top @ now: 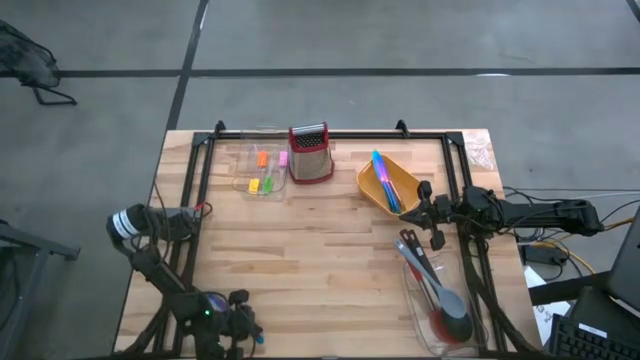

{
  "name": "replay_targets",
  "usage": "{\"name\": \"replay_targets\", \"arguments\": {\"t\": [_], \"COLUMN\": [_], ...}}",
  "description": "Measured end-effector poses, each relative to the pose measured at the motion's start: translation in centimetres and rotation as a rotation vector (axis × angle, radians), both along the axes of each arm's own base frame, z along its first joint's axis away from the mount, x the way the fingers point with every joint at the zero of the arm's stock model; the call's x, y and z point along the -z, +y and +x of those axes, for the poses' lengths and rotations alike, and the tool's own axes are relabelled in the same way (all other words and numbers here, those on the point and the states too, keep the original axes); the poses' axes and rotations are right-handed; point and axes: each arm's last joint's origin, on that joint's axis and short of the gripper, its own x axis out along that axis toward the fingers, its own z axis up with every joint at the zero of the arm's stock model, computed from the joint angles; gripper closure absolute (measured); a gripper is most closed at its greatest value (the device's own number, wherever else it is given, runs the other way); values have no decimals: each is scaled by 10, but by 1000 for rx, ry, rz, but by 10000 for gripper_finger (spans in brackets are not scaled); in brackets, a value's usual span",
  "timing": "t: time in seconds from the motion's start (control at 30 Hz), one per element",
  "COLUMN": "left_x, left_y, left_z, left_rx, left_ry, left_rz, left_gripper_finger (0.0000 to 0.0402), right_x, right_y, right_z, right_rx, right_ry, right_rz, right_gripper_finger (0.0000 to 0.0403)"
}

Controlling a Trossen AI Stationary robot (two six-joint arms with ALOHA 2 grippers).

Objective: Pick & Place Kitchen Items
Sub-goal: Put the blue table knife into the orange bin

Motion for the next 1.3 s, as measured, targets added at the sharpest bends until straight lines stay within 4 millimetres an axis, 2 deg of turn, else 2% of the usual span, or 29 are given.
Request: {"name": "replay_targets", "arguments": {"t": [0.5, 0.7, 0.9, 1.13, 1.3], "left_x": [-9, -11, -14, -32, -48], "left_y": [-18, -24, -31, -38, -27], "left_z": [-12, -16, -16, -17, -34], "left_rx": [51, 74, 142, 242, 139], "left_ry": [39, 98, 67, 6, 36], "left_rz": [-79, -173, -227, -150, -5], "left_gripper_finger": [399, 399, 399, 399, 399], "right_x": [0, 0, 0, 0, 0], "right_y": [0, 0, 0, 0, 0], "right_z": [0, 0, 0, 0, 0], "right_rx": [0, 0, 0, 0, 0], "right_ry": [0, 0, 0, 0, 0], "right_rz": [0, 0, 0, 0, 0], "right_gripper_finger": [394, 394, 394, 394, 394]}}
